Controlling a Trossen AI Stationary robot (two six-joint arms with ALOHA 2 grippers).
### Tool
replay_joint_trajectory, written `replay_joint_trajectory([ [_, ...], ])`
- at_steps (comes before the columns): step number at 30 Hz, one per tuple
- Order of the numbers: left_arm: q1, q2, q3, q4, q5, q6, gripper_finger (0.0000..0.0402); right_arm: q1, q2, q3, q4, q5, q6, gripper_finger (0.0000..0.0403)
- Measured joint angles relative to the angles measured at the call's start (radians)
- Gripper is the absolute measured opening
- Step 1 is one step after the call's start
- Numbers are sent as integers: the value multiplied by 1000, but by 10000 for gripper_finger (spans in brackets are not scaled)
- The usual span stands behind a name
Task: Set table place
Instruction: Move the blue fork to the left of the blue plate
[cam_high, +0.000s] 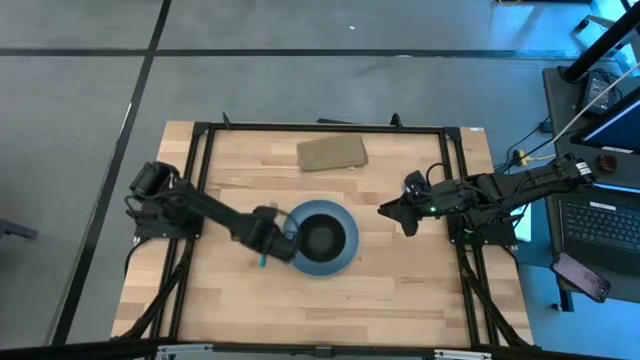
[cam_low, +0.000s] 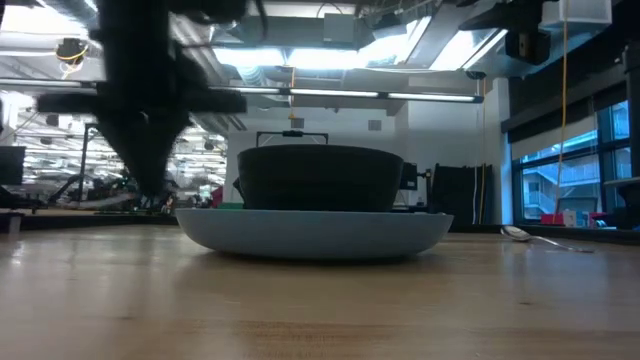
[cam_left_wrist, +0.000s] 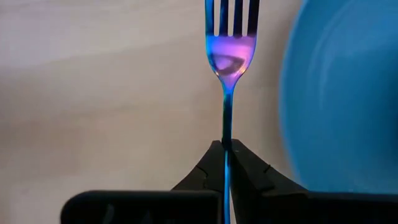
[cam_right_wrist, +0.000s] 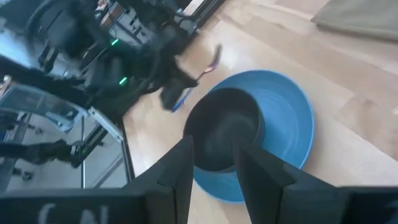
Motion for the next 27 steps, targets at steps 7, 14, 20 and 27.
replay_joint_trajectory([
  [7,113,-1,-63,108,1,108,2,0,0,0,-1,-48,-34,118],
  [14,162,-2,-134,260,88,148,4,0,0,0,-1,-59,-62,118],
  [20,162,-8,-211,350,97,44,5,0,-1,0,-1,-61,-63,118],
  [27,162,-7,-213,368,95,62,24,-6,-1,0,-1,-63,-70,118],
])
